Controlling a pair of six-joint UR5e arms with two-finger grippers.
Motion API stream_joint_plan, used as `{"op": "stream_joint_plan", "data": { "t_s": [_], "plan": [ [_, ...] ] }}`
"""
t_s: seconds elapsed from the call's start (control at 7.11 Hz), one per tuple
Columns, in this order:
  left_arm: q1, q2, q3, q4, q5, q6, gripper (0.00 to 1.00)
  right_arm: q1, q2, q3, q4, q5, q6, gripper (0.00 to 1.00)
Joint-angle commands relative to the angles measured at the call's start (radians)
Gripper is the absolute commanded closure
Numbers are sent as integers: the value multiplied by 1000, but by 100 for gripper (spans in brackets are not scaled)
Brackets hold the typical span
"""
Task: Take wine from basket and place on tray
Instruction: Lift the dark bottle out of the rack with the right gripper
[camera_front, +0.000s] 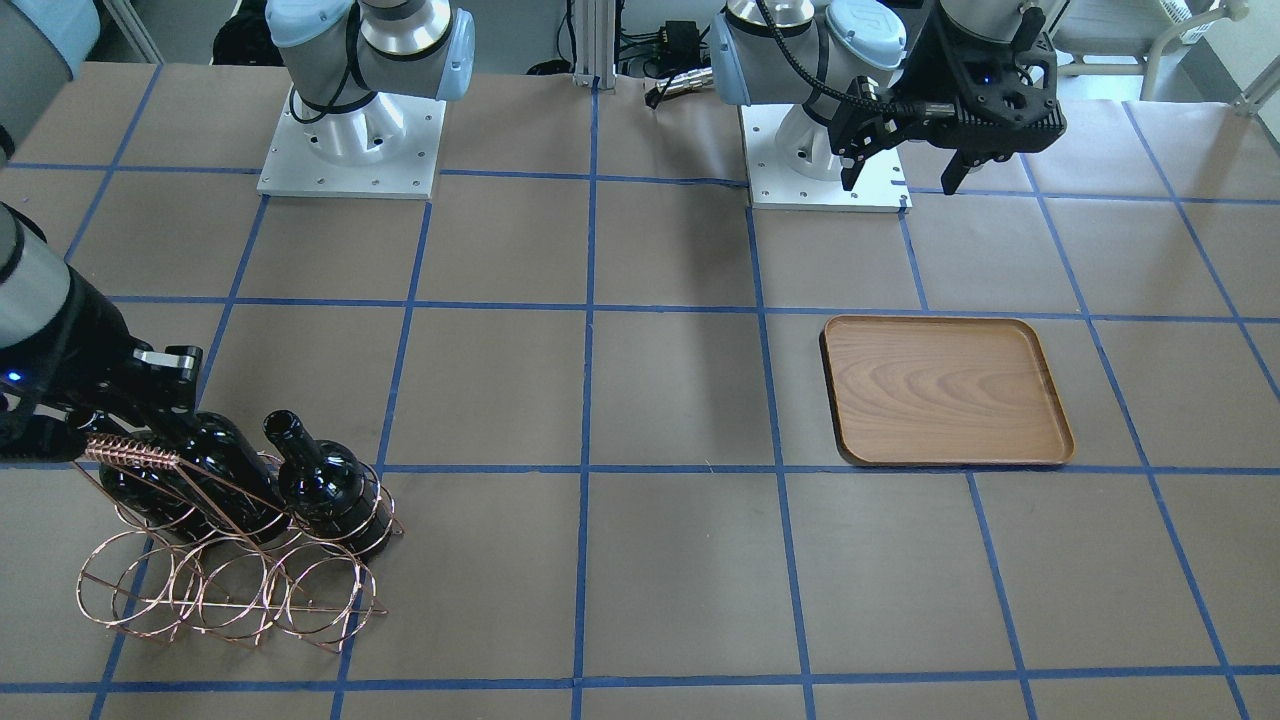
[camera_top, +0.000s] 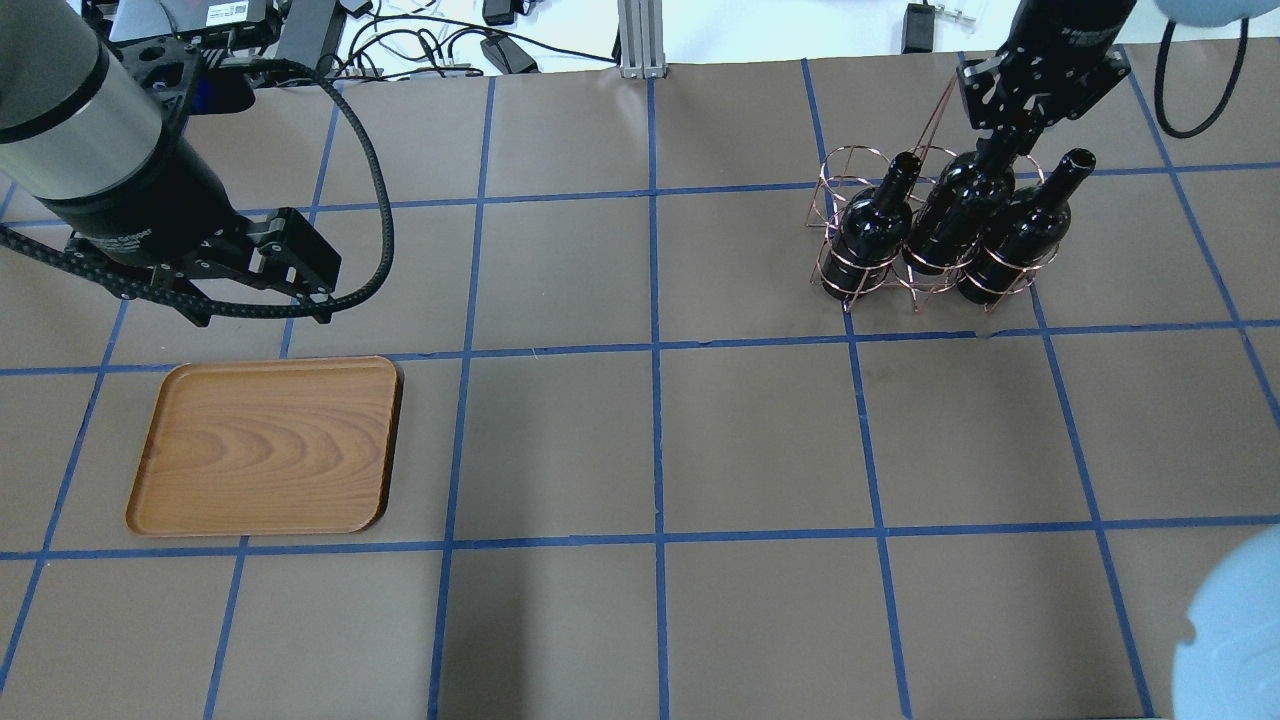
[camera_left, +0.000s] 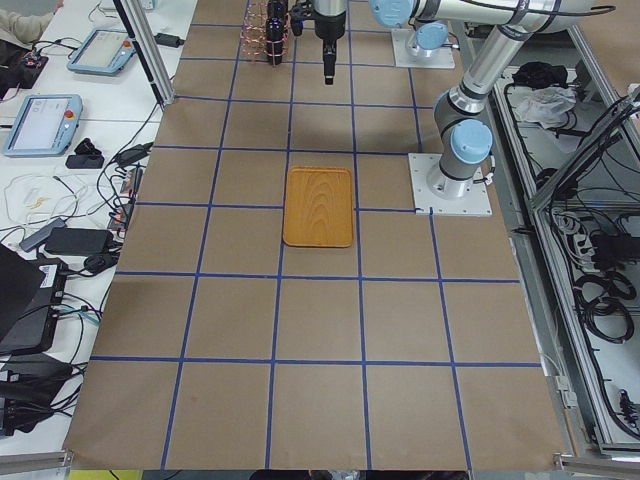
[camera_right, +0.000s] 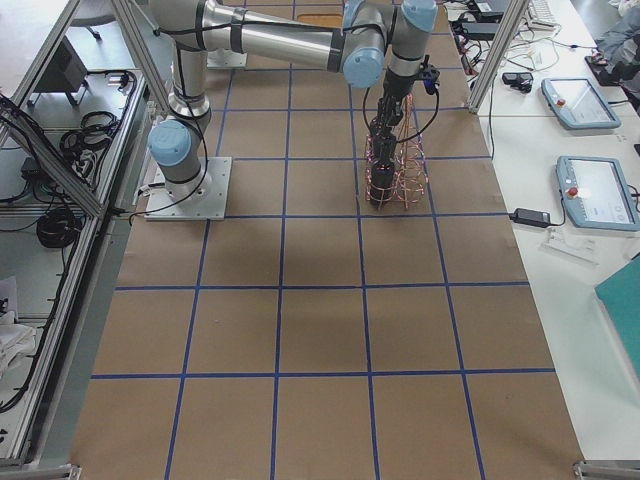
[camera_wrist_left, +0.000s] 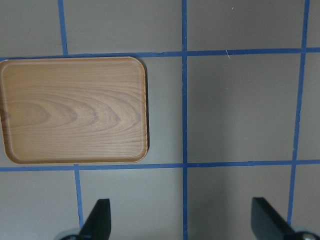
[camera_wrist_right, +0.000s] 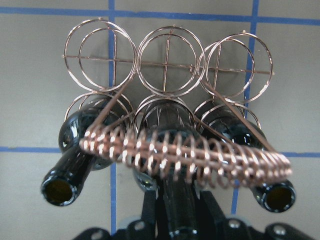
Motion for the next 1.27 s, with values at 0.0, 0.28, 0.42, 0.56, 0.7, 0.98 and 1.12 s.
{"op": "stream_joint_plan", "data": {
  "t_s": [0.0,0.28,0.42,0.56,0.7,0.98,1.12],
  "plan": [
    [0,-1,0,2,0,0,0,10,-79,-136,203,1,0,76],
    [2,-1,1,4,0,5,0,73,-145,-73,312,0,87,77],
    [4,-3,1,8,0,11,0,146,-162,27,290,1,203,78],
    [11,-3,4,4,-2,13,0,253,-178,79,211,6,344,78],
    [54,-3,3,-1,-6,14,0,356,-157,86,155,53,499,78],
    [149,-4,6,-4,0,19,0,536,-54,81,8,115,722,78],
    [177,-3,11,-2,1,75,0,623,6,77,-78,119,858,78]
  ]
}}
